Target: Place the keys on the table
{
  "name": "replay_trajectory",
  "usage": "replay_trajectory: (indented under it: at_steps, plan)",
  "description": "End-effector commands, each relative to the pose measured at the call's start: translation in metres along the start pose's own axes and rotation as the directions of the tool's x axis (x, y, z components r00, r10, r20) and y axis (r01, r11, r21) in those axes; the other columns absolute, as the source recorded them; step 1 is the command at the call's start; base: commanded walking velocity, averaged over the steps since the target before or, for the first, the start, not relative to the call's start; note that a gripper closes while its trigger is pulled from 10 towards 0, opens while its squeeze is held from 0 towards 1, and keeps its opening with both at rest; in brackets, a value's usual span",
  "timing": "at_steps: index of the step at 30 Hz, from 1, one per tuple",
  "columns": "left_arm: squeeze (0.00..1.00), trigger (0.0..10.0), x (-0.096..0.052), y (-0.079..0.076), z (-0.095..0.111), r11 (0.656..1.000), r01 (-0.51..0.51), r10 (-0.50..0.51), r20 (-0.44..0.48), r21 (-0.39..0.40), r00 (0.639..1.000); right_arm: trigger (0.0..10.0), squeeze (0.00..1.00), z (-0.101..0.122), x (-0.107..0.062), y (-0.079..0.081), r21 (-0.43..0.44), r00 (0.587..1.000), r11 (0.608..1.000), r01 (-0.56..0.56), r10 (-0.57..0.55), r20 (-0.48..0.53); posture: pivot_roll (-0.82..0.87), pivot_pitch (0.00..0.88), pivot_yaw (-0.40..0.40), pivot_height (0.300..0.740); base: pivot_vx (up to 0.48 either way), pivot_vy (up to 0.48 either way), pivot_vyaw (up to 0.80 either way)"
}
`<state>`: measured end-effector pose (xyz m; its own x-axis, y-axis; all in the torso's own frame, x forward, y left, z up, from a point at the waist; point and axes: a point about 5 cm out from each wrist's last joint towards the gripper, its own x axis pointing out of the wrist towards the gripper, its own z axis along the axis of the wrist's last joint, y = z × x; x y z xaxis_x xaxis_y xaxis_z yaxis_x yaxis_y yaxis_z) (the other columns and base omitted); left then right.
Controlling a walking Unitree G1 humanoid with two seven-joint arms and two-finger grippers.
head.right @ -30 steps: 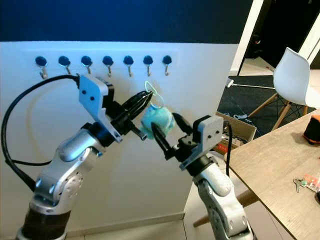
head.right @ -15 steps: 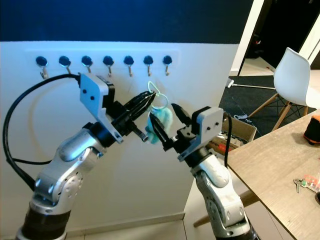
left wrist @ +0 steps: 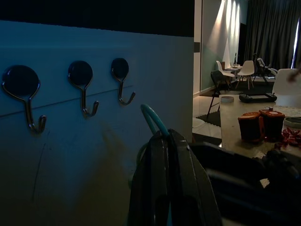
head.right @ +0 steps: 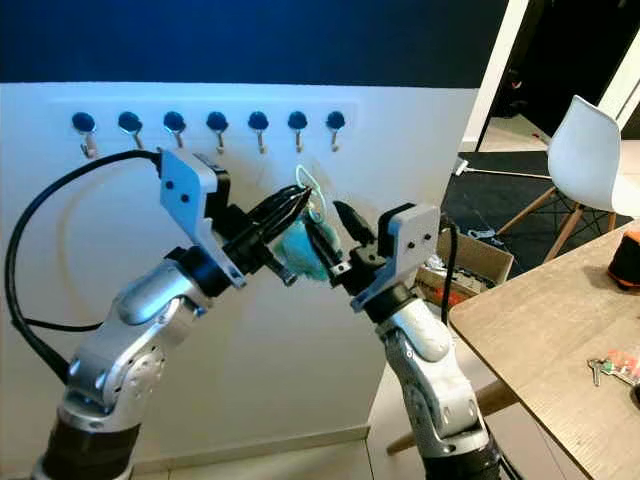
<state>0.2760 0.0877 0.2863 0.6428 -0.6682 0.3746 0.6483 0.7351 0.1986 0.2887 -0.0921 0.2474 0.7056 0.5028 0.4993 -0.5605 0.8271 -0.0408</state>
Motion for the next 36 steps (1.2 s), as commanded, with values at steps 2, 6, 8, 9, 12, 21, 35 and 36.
replay_trajectory:
  at_steps: [2,6,8,9,12,21,35,36]
  plan:
    - [0.00,10.0,-0.001,-0.004,0.002,1.000,0.017,-0.017,0.007,-0.004,1.000,0.0,0.00,-0.002,0.000,-0.001,-0.002,1.000,1.000,0.004,-0.004,-0.003,0.13,0.106,-0.045,0.740,0.000,0.000,0.00]
    - [0.00,10.0,0.000,-0.004,0.001,1.000,0.017,-0.017,0.005,-0.005,1.000,0.0,0.00,-0.003,0.000,-0.002,-0.003,1.000,1.000,0.007,-0.007,-0.002,0.13,0.103,-0.046,0.740,0.000,0.000,0.00]
    - [0.00,10.0,0.000,-0.004,0.001,1.000,0.016,-0.016,0.005,-0.005,1.000,0.0,0.00,-0.003,0.000,-0.002,-0.003,1.000,1.000,0.007,-0.007,-0.003,0.13,0.103,-0.046,0.740,0.000,0.000,0.00]
    - [0.00,10.0,0.000,-0.004,0.000,1.000,0.016,-0.016,0.002,-0.004,1.000,0.0,0.00,-0.003,0.000,-0.002,-0.002,1.000,1.000,0.009,-0.009,-0.003,0.13,0.101,-0.047,0.740,0.000,0.000,0.00]
    - [0.00,10.0,0.000,-0.004,-0.001,1.000,0.014,-0.014,0.000,-0.003,1.000,0.0,0.00,-0.004,0.000,-0.003,-0.002,1.000,1.000,0.012,-0.012,-0.005,0.13,0.099,-0.047,0.740,0.000,0.000,0.00]
    - [1.00,10.0,-0.003,-0.006,0.002,0.999,0.038,-0.037,0.020,-0.032,0.999,10.0,0.00,-0.007,0.000,-0.003,-0.010,1.000,1.000,0.023,-0.023,-0.016,0.13,0.093,-0.049,0.740,0.000,0.000,0.00]
    - [0.00,10.0,-0.033,0.003,0.004,0.983,0.067,-0.063,0.028,-0.173,0.998,10.0,0.00,-0.006,-0.055,-0.061,-0.184,0.849,0.834,0.520,-0.528,0.006,0.11,0.094,-0.038,0.740,0.000,0.000,0.00]
    - [0.00,10.0,-0.034,0.003,0.003,0.983,0.066,-0.063,0.024,-0.174,0.998,10.0,0.00,-0.003,-0.063,-0.068,-0.213,0.820,0.799,0.562,-0.572,0.017,0.11,0.094,-0.038,0.740,0.000,0.000,0.00]
